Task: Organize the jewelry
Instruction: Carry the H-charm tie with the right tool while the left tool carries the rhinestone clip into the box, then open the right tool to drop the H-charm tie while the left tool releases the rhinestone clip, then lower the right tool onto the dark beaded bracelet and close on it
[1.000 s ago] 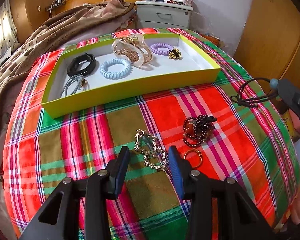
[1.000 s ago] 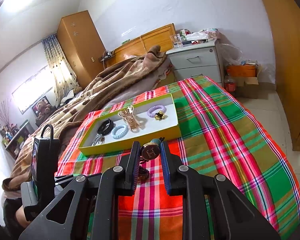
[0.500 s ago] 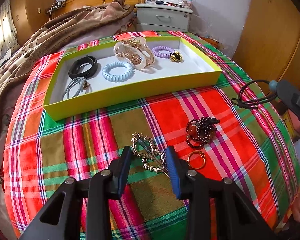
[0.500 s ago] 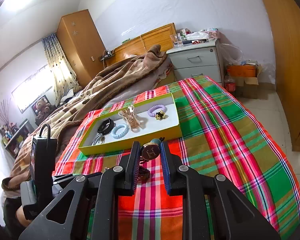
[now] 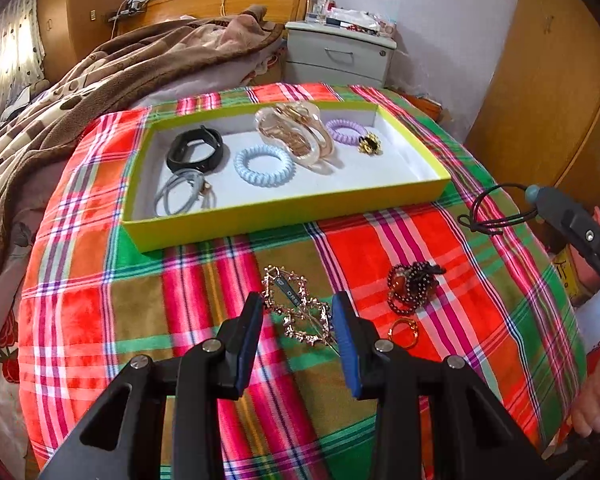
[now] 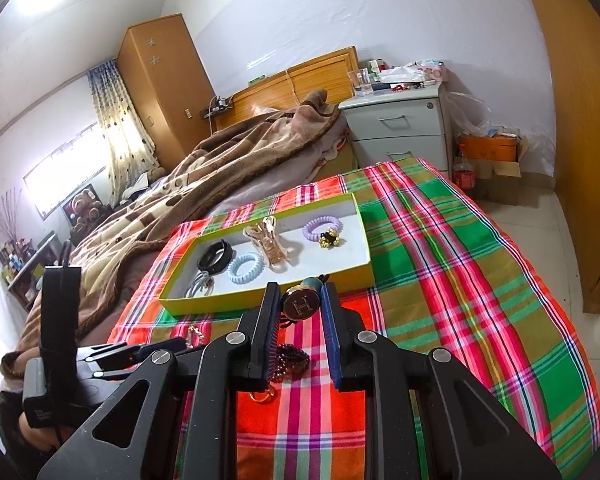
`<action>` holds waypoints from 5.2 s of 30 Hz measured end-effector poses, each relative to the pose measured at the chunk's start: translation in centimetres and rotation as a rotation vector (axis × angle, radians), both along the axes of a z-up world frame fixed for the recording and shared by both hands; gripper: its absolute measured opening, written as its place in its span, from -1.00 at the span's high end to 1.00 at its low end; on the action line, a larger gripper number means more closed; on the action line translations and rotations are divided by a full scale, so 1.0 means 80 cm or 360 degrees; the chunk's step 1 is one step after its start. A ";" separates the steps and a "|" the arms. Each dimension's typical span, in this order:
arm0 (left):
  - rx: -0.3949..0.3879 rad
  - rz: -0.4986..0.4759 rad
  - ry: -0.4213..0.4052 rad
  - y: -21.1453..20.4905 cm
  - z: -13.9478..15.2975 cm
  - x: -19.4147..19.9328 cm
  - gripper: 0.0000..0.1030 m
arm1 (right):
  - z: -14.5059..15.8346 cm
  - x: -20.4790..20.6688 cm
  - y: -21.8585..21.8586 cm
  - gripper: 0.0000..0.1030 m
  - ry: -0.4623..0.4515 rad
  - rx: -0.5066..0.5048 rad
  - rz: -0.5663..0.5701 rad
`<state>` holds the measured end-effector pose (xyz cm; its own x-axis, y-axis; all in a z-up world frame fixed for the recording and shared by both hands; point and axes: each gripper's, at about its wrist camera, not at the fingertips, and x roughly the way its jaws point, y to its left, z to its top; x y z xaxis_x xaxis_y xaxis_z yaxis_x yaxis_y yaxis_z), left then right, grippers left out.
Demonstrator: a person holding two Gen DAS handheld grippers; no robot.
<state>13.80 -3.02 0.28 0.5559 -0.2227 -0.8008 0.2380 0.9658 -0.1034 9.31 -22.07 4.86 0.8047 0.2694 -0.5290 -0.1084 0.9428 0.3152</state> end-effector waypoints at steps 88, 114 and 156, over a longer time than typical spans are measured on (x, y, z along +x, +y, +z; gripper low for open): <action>-0.0002 0.0122 0.0135 0.021 -0.024 0.150 0.26 | -0.074 0.191 0.030 0.59 0.0443 -0.0385 0.0288; -0.0020 0.0158 0.0076 0.027 -0.004 0.131 0.13 | -0.055 0.178 0.025 0.47 0.0368 -0.0329 0.0250; -0.0180 0.0160 0.0015 0.062 0.010 0.006 0.12 | -0.087 0.057 0.068 0.09 0.0432 -0.0362 0.0319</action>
